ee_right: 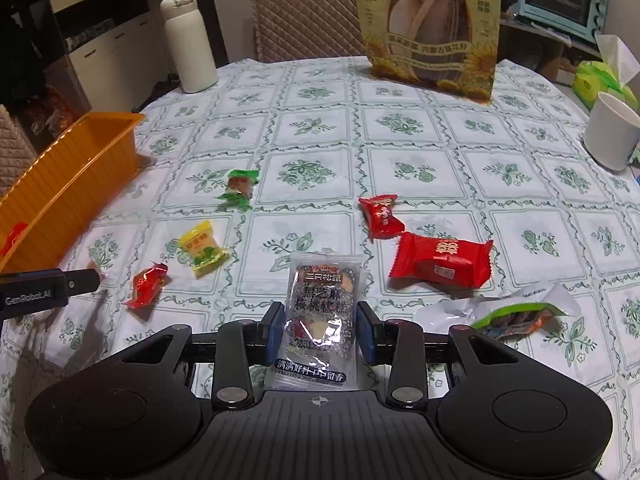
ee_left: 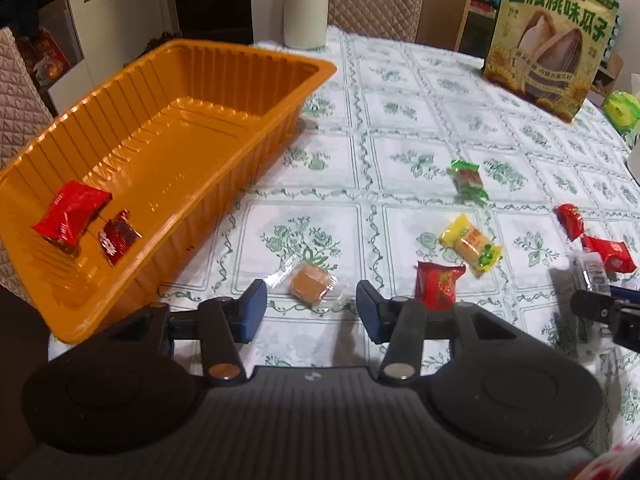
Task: Organize snacks
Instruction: 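Grasp the clear packaged snack with the right tool while the left tool grasps the small clear candy, then carry both snacks over the orange tray and open both tools to release them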
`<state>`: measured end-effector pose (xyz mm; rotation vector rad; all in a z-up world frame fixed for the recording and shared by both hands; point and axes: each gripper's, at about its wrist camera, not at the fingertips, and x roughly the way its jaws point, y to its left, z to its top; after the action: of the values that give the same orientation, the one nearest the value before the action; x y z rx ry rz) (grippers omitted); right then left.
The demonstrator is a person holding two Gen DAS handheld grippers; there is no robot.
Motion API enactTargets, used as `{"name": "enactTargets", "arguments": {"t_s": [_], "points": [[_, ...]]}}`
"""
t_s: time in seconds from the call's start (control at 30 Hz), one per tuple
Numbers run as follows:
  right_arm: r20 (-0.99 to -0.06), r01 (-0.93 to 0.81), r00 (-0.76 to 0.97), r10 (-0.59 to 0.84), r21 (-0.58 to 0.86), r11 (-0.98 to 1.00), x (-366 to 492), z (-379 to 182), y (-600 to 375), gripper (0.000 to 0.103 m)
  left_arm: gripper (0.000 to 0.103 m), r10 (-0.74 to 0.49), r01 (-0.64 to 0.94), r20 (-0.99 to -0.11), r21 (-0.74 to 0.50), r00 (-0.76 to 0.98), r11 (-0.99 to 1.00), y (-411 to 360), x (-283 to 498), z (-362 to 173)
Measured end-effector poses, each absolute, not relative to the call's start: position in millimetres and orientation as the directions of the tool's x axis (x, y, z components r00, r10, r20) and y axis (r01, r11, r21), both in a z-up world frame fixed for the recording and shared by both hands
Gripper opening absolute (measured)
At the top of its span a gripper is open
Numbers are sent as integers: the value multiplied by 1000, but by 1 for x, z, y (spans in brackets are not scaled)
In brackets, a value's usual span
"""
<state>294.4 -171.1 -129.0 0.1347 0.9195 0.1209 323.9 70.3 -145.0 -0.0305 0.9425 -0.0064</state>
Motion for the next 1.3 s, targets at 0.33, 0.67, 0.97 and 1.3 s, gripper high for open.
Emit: {"name": "enactTargets", "arguments": {"t_s": [0.33, 0.67, 0.97, 1.3], "points": [[-788, -22, 597, 153, 175, 984, 300, -130, -178, 38, 39, -42, -2, -808, -53, 588, 999, 65, 337, -151], [-794, -14, 589, 152, 178, 984, 304, -133, -182, 38, 19, -22, 38, -797, 1, 603, 999, 63, 339, -152], [-786, -41, 593, 174, 186, 982, 303, -128, -177, 38, 18, -38, 55, -798, -6, 601, 998, 64, 332, -147], [-765, -129, 601, 229, 190, 973, 303, -110, -156, 38, 18, -76, 33, -784, -71, 616, 997, 76, 315, -121]]}}
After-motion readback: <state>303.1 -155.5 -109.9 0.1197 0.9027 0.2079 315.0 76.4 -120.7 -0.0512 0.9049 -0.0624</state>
